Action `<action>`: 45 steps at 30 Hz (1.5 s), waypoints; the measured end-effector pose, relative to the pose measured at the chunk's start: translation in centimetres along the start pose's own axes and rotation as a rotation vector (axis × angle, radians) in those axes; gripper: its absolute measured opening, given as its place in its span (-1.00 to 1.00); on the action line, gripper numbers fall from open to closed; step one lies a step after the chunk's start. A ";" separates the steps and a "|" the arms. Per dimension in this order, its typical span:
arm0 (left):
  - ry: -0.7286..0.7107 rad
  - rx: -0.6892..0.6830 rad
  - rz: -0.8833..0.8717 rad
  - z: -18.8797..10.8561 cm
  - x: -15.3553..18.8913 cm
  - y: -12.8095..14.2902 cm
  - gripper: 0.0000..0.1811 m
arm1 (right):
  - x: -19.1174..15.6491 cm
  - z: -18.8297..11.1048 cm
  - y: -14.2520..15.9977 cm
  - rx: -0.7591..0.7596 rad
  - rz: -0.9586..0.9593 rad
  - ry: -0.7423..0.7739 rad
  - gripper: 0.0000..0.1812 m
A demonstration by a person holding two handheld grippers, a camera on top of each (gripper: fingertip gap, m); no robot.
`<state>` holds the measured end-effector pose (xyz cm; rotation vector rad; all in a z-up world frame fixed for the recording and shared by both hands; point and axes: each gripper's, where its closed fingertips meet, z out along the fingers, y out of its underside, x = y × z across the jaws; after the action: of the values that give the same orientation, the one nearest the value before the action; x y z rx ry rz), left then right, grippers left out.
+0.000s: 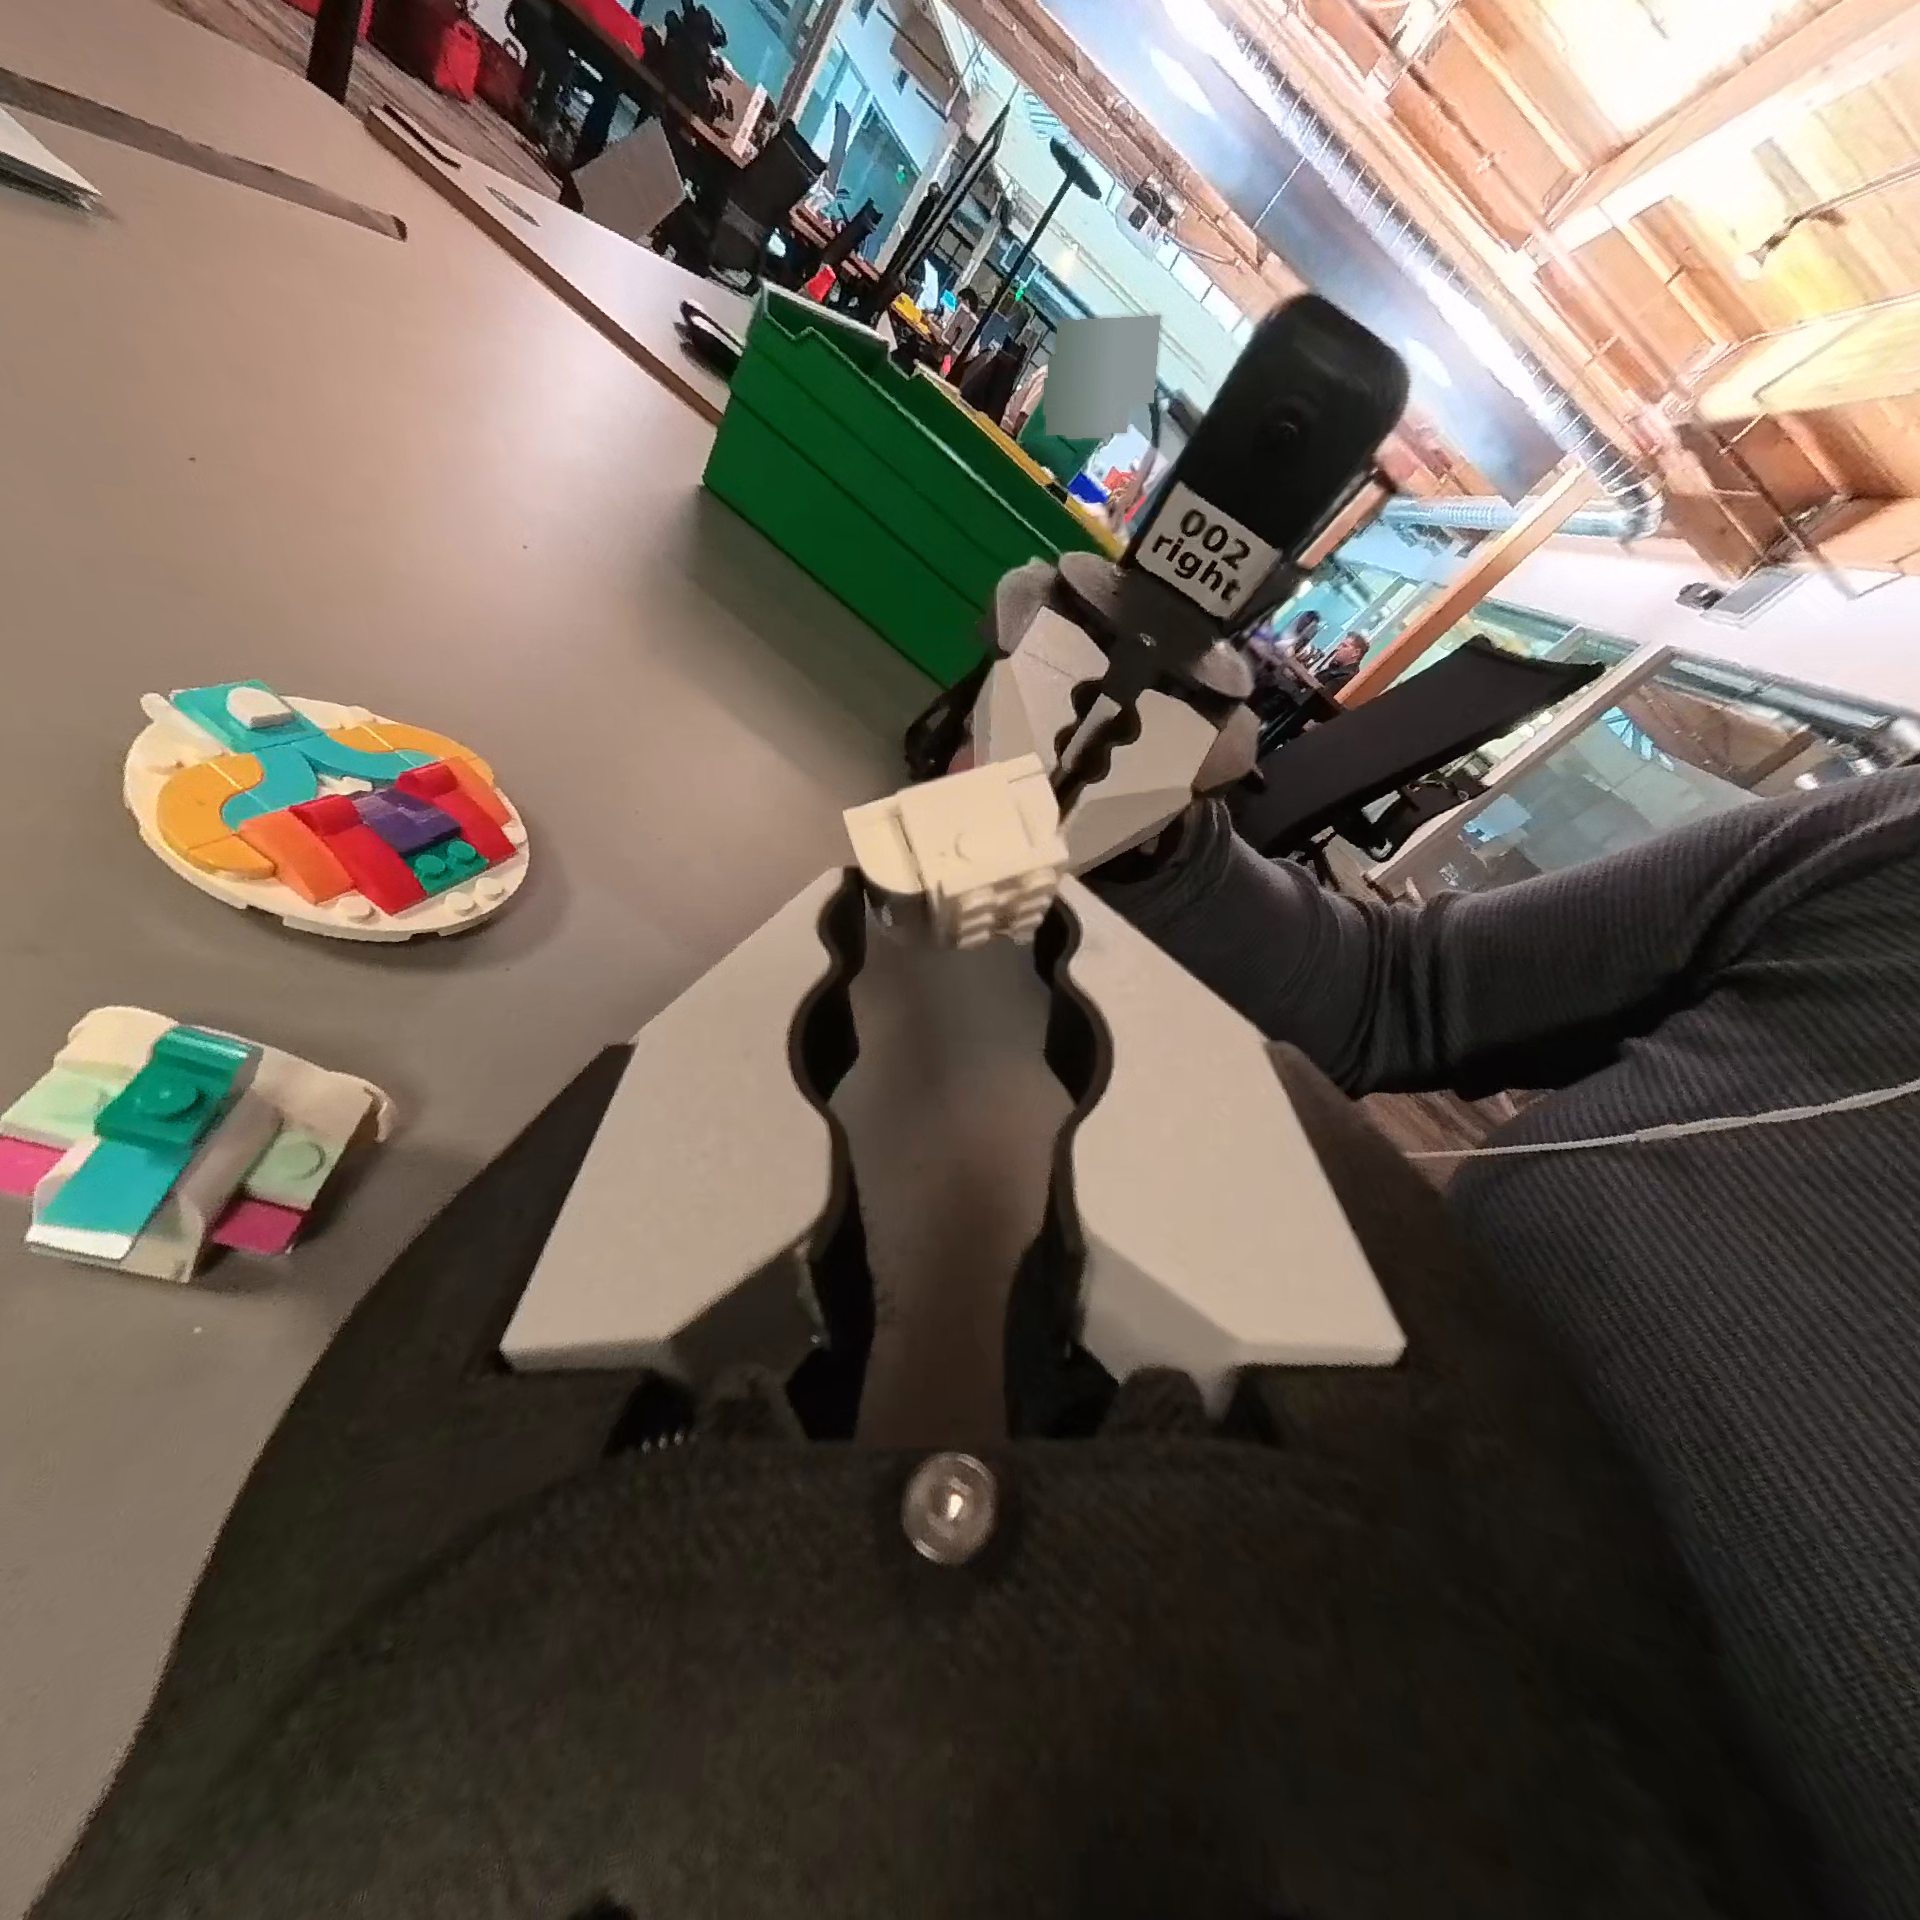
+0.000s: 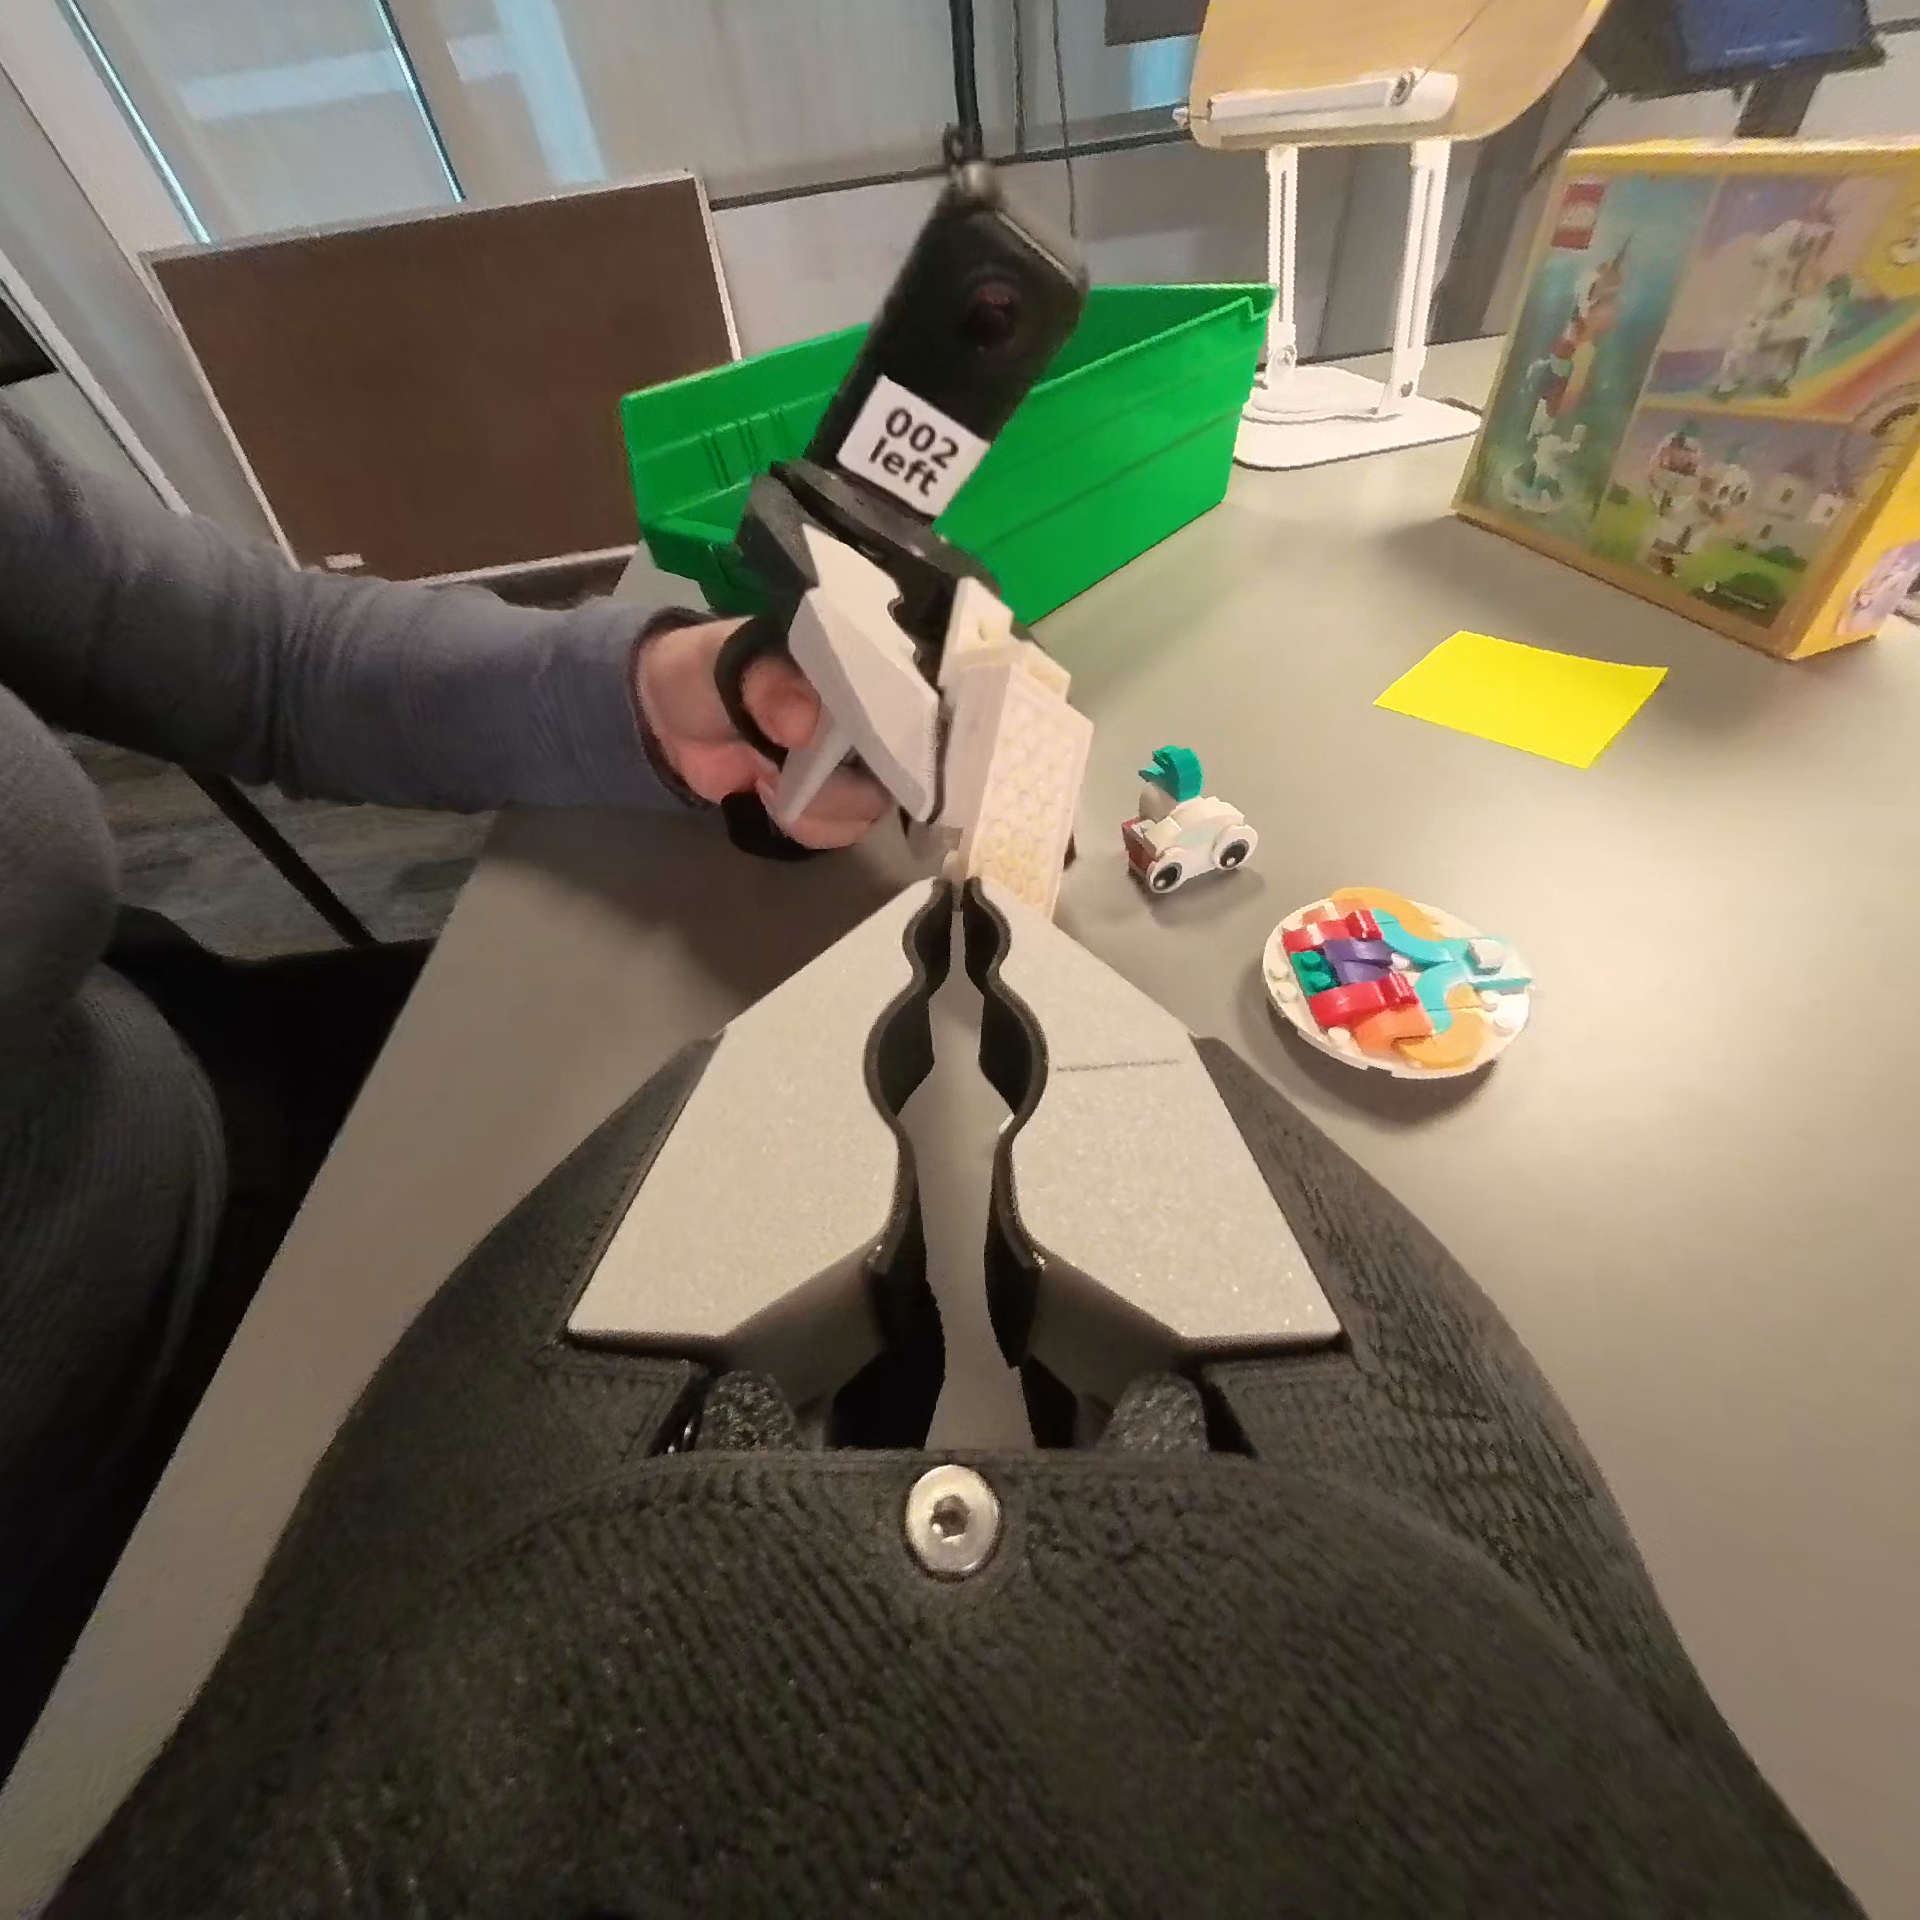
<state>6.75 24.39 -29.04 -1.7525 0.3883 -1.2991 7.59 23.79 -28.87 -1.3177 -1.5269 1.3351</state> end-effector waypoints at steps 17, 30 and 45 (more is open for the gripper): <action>0.069 0.059 -0.067 -0.4 0.6 -0.8 -0.63 | -0.8 0.3 -0.7 0.005 -0.134 0.046 -1.00; 0.089 -0.064 0.015 0.6 1.6 1.1 -0.66 | 0.2 -1.9 -2.4 0.129 -0.013 0.023 -1.00; 0.037 0.012 -0.120 0.4 -0.2 -0.1 -0.65 | 0.1 0.1 -0.1 -0.025 -0.192 0.093 -0.77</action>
<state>7.00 24.79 -29.10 -1.7662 0.2989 -1.4177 7.45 23.84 -28.78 -1.1975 -1.5676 1.1231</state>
